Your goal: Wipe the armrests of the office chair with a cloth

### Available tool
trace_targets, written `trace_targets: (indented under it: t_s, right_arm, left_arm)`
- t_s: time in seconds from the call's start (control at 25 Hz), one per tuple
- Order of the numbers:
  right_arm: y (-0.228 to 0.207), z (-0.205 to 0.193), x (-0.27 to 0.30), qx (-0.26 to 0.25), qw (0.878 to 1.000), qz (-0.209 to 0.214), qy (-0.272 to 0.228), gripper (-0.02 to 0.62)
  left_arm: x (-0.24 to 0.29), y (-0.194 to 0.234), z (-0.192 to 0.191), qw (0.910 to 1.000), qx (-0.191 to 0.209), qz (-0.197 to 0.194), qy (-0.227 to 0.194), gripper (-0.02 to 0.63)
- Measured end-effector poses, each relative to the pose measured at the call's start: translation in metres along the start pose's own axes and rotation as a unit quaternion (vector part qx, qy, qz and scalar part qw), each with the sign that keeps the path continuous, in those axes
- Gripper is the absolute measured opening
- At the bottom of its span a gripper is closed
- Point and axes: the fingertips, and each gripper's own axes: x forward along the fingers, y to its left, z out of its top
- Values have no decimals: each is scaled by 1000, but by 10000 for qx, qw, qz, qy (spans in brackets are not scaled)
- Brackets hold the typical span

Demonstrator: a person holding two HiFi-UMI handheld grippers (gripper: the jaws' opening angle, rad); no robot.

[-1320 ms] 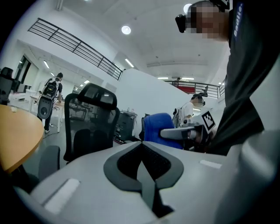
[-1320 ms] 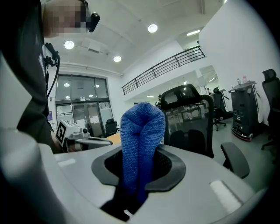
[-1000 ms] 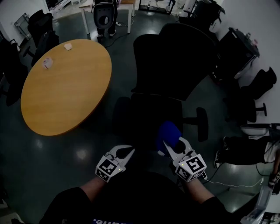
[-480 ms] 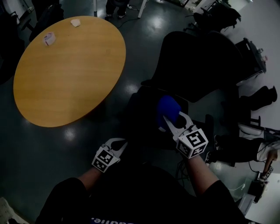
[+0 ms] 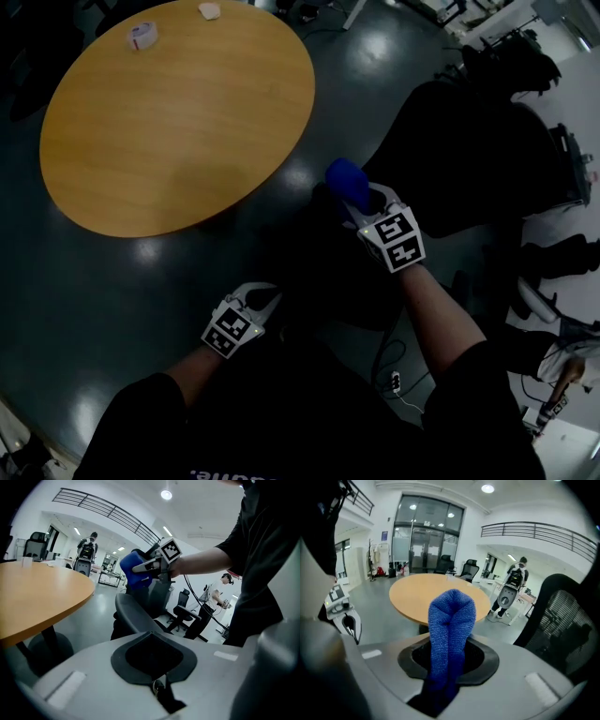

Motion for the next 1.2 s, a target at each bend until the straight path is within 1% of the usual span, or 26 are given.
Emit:
trace_targets:
  t_s: [0.12, 0.24, 0.32, 0.4, 0.52, 0.72, 1.0, 1.2]
  right_arm:
    - [2, -14, 37, -681, 9960, 72, 581, 110]
    - [5, -23, 67, -1353, 9856, 60, 1012, 110]
    - [14, -32, 80, -1537, 9807, 128, 1205, 110]
    - [25, -38, 88, -1592, 9788, 223, 1269, 110]
    - [38, -40, 92, -1550, 9797, 281, 1237, 110]
    - [47, -37, 89, -914, 9899, 227, 1062, 110]
    - [74, -38, 79, -647, 9935, 352, 868, 110]
    - [101, -42, 67, -599, 9940, 518, 761, 110]
  left_arm:
    - [3, -2, -5, 10000, -46, 12, -30, 15]
    - [6, -2, -11, 9998, -165, 65, -10, 15]
    - [7, -5, -14, 9996, -270, 107, -4, 15]
    - [9, -6, -17, 9994, -312, 112, 8, 15]
    - [11, -1, -19, 9993, -335, 132, 32, 15]
    - [11, 8, -23, 9985, -511, 176, 39, 15]
    - [17, -4, -25, 9987, -499, -38, 81, 15]
    - [20, -14, -28, 9987, -478, -152, 120, 17]
